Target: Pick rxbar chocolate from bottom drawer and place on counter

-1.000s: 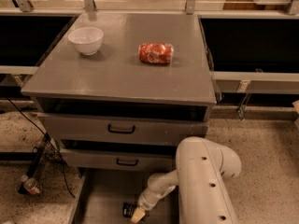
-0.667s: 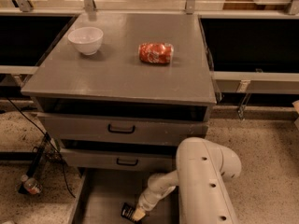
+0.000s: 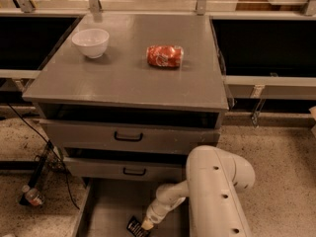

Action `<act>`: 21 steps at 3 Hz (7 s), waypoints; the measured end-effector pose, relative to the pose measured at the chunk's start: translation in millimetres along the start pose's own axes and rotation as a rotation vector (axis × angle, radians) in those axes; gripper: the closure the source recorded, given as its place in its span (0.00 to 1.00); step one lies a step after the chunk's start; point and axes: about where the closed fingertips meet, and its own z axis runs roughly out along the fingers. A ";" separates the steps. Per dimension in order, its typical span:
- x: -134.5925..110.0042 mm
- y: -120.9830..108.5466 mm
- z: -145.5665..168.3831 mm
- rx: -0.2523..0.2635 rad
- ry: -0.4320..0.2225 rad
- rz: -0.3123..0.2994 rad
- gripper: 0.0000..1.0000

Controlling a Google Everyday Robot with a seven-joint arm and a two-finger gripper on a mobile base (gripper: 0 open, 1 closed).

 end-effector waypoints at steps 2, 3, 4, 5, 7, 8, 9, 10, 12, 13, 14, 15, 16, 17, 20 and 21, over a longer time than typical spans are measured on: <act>2.2 14.9 -14.9 0.016 0.033 -0.026 1.00; 2.2 14.9 -14.9 0.016 0.033 -0.026 1.00; 2.2 15.0 -14.8 0.016 0.033 -0.026 0.84; 2.2 15.0 -14.8 0.016 0.033 -0.026 0.62; 2.2 15.0 -14.8 0.016 0.033 -0.026 0.08; 2.3 15.1 -14.7 0.016 0.033 -0.026 0.00; 2.2 15.1 -14.7 0.016 0.033 -0.026 0.00; 0.5 15.0 -10.2 -0.003 0.030 -0.004 0.00; 1.3 10.7 -4.1 -0.009 0.013 0.061 0.00; 1.4 10.8 -4.1 -0.009 0.013 0.061 0.12; 1.4 10.8 -4.1 -0.009 0.013 0.061 0.25; 1.4 10.8 -4.1 -0.009 0.013 0.061 0.35; 1.4 10.8 -4.0 -0.009 0.013 0.061 0.34; 1.4 10.8 -4.0 -0.009 0.013 0.061 0.52; 1.4 10.9 -3.9 -0.009 0.013 0.061 0.45; 1.5 11.0 -3.9 -0.009 0.014 0.061 0.39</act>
Offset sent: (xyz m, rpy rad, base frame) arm -0.0104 -0.0046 0.0204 -0.0465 -0.0144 0.0361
